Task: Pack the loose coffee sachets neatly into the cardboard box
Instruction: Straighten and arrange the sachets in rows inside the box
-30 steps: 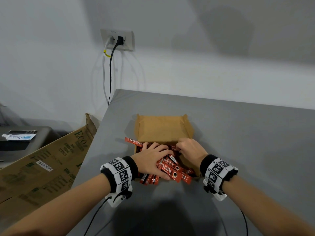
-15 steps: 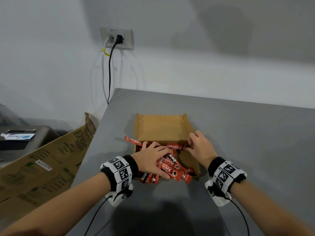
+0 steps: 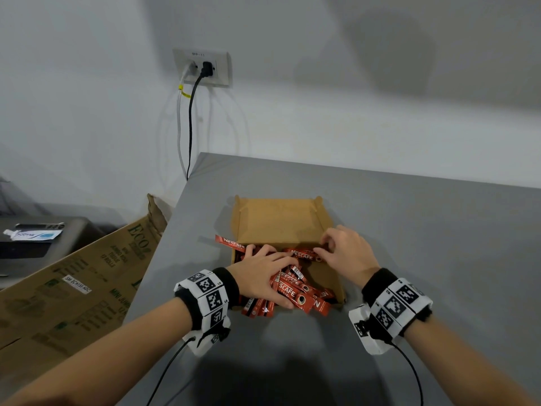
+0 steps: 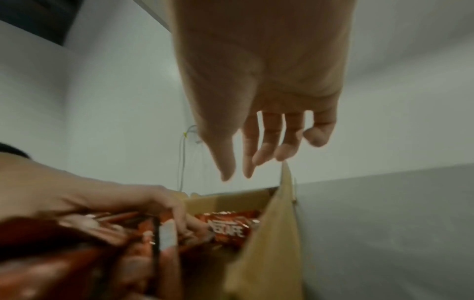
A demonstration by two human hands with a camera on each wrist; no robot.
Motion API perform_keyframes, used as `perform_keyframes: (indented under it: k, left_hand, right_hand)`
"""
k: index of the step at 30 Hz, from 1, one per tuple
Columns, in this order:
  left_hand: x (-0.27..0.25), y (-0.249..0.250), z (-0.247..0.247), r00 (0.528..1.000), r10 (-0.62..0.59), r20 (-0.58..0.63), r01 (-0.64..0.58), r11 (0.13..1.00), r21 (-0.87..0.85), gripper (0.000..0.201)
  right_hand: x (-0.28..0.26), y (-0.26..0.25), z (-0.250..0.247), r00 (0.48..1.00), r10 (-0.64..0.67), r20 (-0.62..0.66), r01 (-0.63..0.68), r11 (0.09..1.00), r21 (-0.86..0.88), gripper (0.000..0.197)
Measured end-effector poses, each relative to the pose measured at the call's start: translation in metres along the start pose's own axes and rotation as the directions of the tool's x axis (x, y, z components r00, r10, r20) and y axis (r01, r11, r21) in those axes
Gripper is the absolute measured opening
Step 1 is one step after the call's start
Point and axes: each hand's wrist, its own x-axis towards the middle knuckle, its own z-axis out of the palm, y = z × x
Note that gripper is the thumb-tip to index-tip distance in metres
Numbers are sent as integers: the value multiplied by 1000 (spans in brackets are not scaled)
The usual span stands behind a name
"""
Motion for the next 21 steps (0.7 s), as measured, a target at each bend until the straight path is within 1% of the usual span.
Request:
perform_keyframes:
  k: [1,3,5,6,8,11,14,17,19,21]
  left_hand:
    - [0,0,0,1000,-2,-2,2,1000,7,85]
    - [0,1,0,1000,-4,-3,4,1000,21,86]
    - [0,2,-1,1000,-7,-4,7,1000,28,85]
    - [0,2,-1,1000,-10,-4,10,1000,27,85]
    - [-1,3,-2,1000,-14,-3,14,1000,23,85]
    - [-1,3,-2,1000,-7,-4,7,1000,13,85]
    - [-1,0,0,1000,2,-5,-2,1000,-4,89]
    - [0,1,0,1000,-8,8,8,1000,-15,96]
    - [0,1,0,1000,-8,5,8,1000,-13,96]
    - [0,0,1,1000,0,-3,0,1000,-10,92]
  right_hand:
    - [-4,-5,0,999,-45,31,44,999,29,18]
    - [-11,-12,3,977,-116,178,104,992,76,22]
    - [-13,-14,11,938,-151,311,139,988,64,24]
    - [-12,-15,13,927,-156,341,155,987,30,25]
    - [-10,-16,18,928,-161,336,175,984,-13,22]
    - [-9,-17,18,935,-159,317,151,987,50,16]
    - [-8,-12,11,936,-113,334,70,988,137,12]
    - [-10,-3,5,957,-73,282,7,974,227,7]
    - [-13,-1,2,969,-66,239,-13,949,316,8]
    - [-15,0,0,990,-25,142,-48,872,487,16]
